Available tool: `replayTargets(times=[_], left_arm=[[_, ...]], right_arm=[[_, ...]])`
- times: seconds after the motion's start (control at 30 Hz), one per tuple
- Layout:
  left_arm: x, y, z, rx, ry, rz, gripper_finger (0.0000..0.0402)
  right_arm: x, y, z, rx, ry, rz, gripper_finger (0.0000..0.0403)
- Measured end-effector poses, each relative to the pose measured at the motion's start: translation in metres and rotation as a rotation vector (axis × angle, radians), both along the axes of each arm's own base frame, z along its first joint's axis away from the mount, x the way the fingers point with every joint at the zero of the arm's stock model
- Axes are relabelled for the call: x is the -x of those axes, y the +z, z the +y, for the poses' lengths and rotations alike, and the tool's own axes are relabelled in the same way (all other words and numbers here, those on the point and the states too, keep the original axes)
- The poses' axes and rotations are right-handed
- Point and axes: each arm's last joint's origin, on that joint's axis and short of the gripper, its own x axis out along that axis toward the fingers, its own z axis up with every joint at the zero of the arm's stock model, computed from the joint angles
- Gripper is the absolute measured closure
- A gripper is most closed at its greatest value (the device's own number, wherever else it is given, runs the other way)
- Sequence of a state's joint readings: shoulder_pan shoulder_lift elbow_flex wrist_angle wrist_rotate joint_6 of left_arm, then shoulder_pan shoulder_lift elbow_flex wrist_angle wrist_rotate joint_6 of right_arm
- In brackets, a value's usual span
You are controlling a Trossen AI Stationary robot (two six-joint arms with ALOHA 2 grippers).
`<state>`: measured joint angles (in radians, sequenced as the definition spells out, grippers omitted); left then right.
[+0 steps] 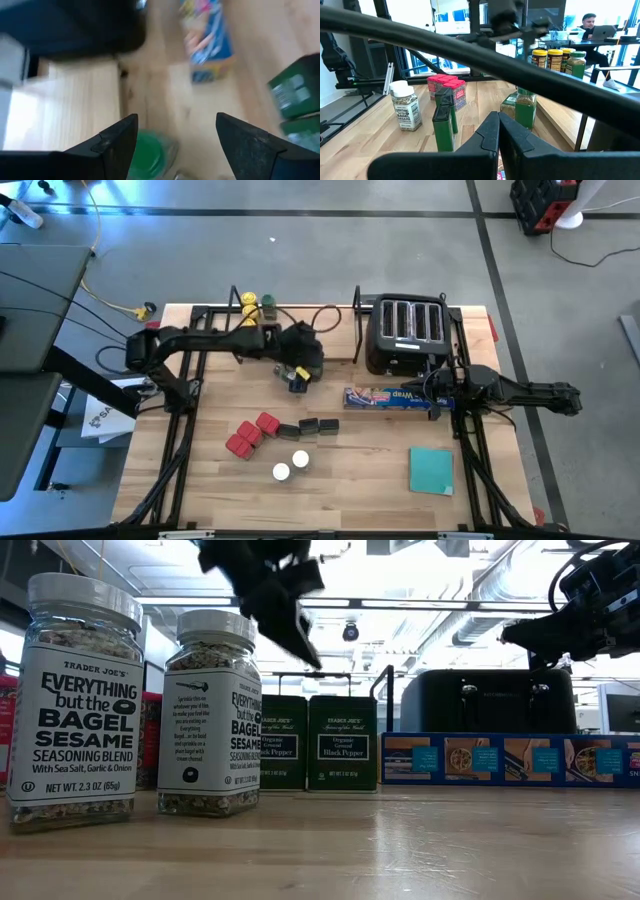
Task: Shelf spices
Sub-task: Put the right green seasoning bottle on the shelf aligned with the other green seasoning bottle
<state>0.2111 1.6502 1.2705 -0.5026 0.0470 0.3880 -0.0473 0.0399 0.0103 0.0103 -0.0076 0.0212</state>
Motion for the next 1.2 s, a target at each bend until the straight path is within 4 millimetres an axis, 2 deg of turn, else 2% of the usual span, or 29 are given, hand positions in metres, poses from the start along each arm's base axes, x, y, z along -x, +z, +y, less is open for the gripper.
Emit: replayTargets(times=[0.2, 0.4, 0.53, 0.73, 1.0, 1.2], left_arm=[[0.001, -0.017, 0.03, 0.083, 0.011, 0.034, 0.0137], [-0.001, -0.035, 0.044, 0.11, -0.001, 0.085, 0.0137], [-0.004, -0.047, 0.047, 0.082, 0.015, 0.127, 0.0137], [-0.005, -0.049, 0.046, 0.057, -0.02, 0.139, 0.014], [-0.006, -0.046, 0.044, 0.083, 0.015, 0.117, 0.0203], [-0.004, -0.034, 0.032, 0.113, 0.038, 0.091, 0.0204]], right_arm=[[0.0, 0.0, 0.0, 0.0, 0.0, 0.0, 0.0403], [0.0, 0.0, 0.0, 0.0, 0.0, 0.0, 0.0403], [0.0, 0.0, 0.0, 0.0, 0.0, 0.0, 0.0403], [0.0, 0.0, 0.0, 0.0, 0.0, 0.0, 0.0403], [0.0, 0.0, 0.0, 0.0, 0.0, 0.0, 0.0403], [0.0, 0.0, 0.0, 0.0, 0.0, 0.0, 0.0403]])
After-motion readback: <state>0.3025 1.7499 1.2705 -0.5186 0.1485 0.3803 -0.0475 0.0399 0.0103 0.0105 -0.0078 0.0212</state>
